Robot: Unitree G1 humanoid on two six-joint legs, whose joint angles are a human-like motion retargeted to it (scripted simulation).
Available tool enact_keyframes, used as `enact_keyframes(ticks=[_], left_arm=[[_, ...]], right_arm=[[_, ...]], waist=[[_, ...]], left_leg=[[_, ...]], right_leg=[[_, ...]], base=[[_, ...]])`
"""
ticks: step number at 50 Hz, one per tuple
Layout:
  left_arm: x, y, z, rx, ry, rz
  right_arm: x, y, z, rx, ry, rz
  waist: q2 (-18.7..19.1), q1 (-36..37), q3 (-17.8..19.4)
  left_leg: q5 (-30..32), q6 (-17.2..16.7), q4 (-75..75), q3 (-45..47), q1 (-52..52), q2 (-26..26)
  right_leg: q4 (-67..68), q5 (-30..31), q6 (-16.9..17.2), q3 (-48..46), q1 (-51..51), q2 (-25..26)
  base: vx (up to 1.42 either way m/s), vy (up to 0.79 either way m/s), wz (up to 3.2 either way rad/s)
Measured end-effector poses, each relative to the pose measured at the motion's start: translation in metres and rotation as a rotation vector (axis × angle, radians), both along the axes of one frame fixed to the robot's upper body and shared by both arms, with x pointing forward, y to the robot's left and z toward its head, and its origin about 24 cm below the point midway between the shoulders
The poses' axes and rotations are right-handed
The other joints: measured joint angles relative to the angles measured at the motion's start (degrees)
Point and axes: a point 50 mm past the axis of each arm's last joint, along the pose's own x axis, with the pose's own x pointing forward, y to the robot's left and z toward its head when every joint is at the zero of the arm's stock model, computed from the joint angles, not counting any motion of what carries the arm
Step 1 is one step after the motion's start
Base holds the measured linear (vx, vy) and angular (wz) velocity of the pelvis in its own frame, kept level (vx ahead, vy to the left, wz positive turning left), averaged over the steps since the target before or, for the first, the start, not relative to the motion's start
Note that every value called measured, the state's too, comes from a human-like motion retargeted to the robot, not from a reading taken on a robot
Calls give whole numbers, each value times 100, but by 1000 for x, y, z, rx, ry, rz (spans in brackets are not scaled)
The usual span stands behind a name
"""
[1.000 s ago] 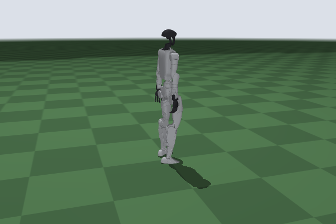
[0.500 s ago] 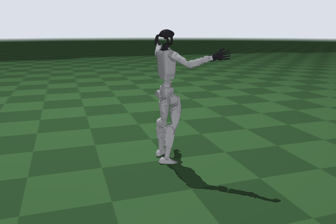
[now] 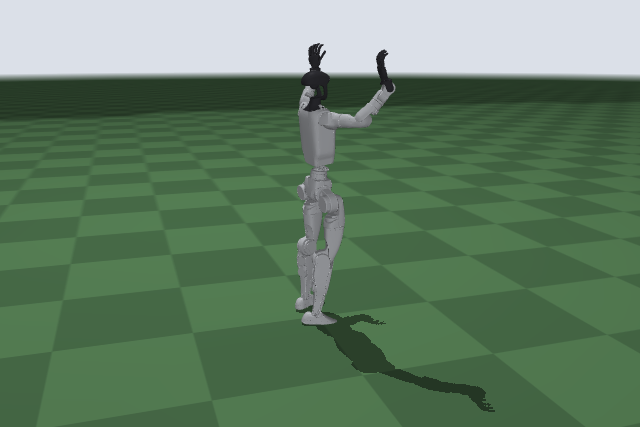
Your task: Upper body actions
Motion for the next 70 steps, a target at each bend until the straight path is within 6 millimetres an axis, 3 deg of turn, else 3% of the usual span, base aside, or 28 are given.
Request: enact_keyframes(ticks=[3,6,8,10,13,15,17,21,25,28,30,33,35,38,40,42,44,46,49,52,56,59,61,63,65,67,68,70], left_arm=[[-20,68,-44,-387,-62,7],[-44,129,-123,-912,-187,-109],[-47,146,-171,-1227,-243,-299],[-38,148,-216,-1513,-294,-696],[-41,148,-236,-1503,-631,-965],[-55,149,-231,-1343,-833,-881],[-58,145,-213,-1203,-824,-780],[-43,125,-150,-972,-578,-745],[-28,74,-75,-580,-353,-692],[-26,29,-34,-251,-229,-563],[-24,-13,-11,34,-166,-449],[-26,-68,7,365,-96,-377],[-30,-108,11,608,-38,-329],[-37,-139,11,815,-26,-252],[-38,-143,10,870,-93,-214],[-31,-125,11,782,-108,-205],[-20,-92,10,580,-88,-197],[-11,-49,1,315,-81,-196],[-7,13,-27,-84,-99,-224],[-11,79,-82,-585,-178,-298],[-20,130,-172,-1168,-315,-461],[-40,146,-238,-1451,-429,-673],[-61,150,-272,-1512,-616,-721],[-83,150,-295,-1486,-839,-702],[-99,149,-305,-1416,-989,-650],[-105,149,-299,-1333,-1045,-609],[-104,150,-291,-1297,-1018,-607],[-91,150,-255,-1201,-890,-651]], right_arm=[[12,-79,-46,450,195,-49],[9,-152,-121,1074,441,67],[8,-171,-165,1396,553,267],[12,-175,-205,1632,549,597],[19,-170,-225,1679,195,913],[21,-165,-219,1573,-81,984],[27,-155,-205,1443,-189,984],[47,-116,-145,1117,-20,977],[44,-54,-75,660,173,803],[25,-9,-36,310,195,575],[4,37,-11,4,157,378],[-28,99,4,-368,41,180],[-57,142,1,-605,-101,115],[-75,173,-14,-799,-247,256],[-73,179,-20,-899,-246,373],[-59,164,-12,-837,-208,333],[-40,128,1,-635,-153,215],[-16,81,6,-388,-51,101],[12,7,-11,-24,133,9],[31,-77,-62,479,303,25],[33,-148,-155,1193,475,152],[33,-160,-224,1647,444,527],[41,-154,-248,1765,212,877],[51,-145,-259,1750,-133,1260],[58,-139,-260,1656,-432,1499],[59,-134,-254,1519,-690,1569],[59,-130,-248,1473,-720,1535],[67,-115,-215,1342,-527,1452]], waist=[[-49,-1,-66],[-69,45,-83],[-55,66,-71],[-31,85,-34],[-23,68,13],[-23,60,39],[-23,51,56],[5,35,47],[13,42,19],[-1,35,-20],[-9,12,-52],[-15,11,-80],[-21,5,-65],[-23,2,-67],[-6,4,-71],[23,22,-70],[42,31,-79],[45,33,-105],[19,35,-148],[-12,40,-197],[-21,45,-233],[14,29,-163],[61,1,-105],[111,-46,-56],[153,-89,-26],[174,-140,-1],[177,-161,2],[192,-180,7]], left_leg=[[0,-8,4,-20,-99,-5],[-8,-15,3,-24,-155,-9],[-14,-15,3,-23,-159,-11],[-24,-7,-1,-17,-136,-17],[-31,7,-7,-40,-94,-41],[-33,14,-3,-62,-58,-50],[-30,19,-1,-66,-30,-47],[-18,20,0,-52,-24,-30],[-3,13,1,-42,-57,-26],[6,12,-3,-42,-89,-33],[11,12,-6,-50,-105,-40],[7,12,-7,-43,-108,-44],[0,14,-10,-29,-87,-41],[-7,16,-18,-6,-49,-36],[-10,19,-22,-2,-28,-34],[-9,23,-18,-11,-24,-33],[-6,24,-12,-21,-40,-33],[-4,22,-8,-28,-66,-34],[-2,19,-1,-42,-107,-40],[-3,16,6,-49,-160,-45],[0,11,16,-67,-218,-44],[-1,14,22,-65,-232,-32],[-4,21,18,-47,-224,-24],[-7,24,15,-26,-198,-13],[-5,24,14,-8,-169,0],[-2,23,15,5,-146,11],[0,24,15,7,-139,12],[4,24,16,6,-128,9]], right_leg=[[5,-2,9,-9,-98,-18],[13,-6,15,-10,-167,-32],[18,-9,15,-2,-179,-33],[20,-15,10,10,-166,-23],[13,-26,-2,-7,-120,-9],[13,-33,-7,-24,-73,-1],[15,-35,-7,-28,-39,8],[13,-25,-10,-23,-29,20],[7,-4,-14,-22,-63,6],[1,2,-17,-34,-92,-5],[0,3,-16,-42,-104,-13],[1,2,-20,-32,-115,-13],[3,3,-24,-14,-107,-6],[4,4,-28,6,-89,5],[4,4,-30,15,-74,11],[6,2,-28,11,-63,16],[8,0,-25,-1,-68,15],[7,1,-23,-8,-86,10],[8,6,-23,-11,-124,-2],[14,10,-22,-11,-180,-16],[21,7,-14,-18,-224,-29],[23,3,-15,-12,-232,-15],[23,5,-24,10,-235,4],[22,9,-31,36,-222,22],[22,15,-35,56,-200,33],[24,19,-37,61,-181,40],[25,19,-38,59,-174,41],[28,22,-43,56,-164,39]], base=[[-6,-2,8],[-6,-1,1],[0,0,0],[0,0,0],[0,0,0],[0,0,0],[0,0,0],[0,0,0],[0,0,0],[0,0,0],[0,0,0],[0,0,0],[0,0,0],[0,0,0],[0,0,0],[0,0,0],[0,0,0],[0,0,0],[0,0,0],[-5,-1,2],[-3,0,3],[-5,0,-2],[-7,2,-11],[0,0,0],[0,0,0],[0,0,0],[0,0,0],[0,0,0]])
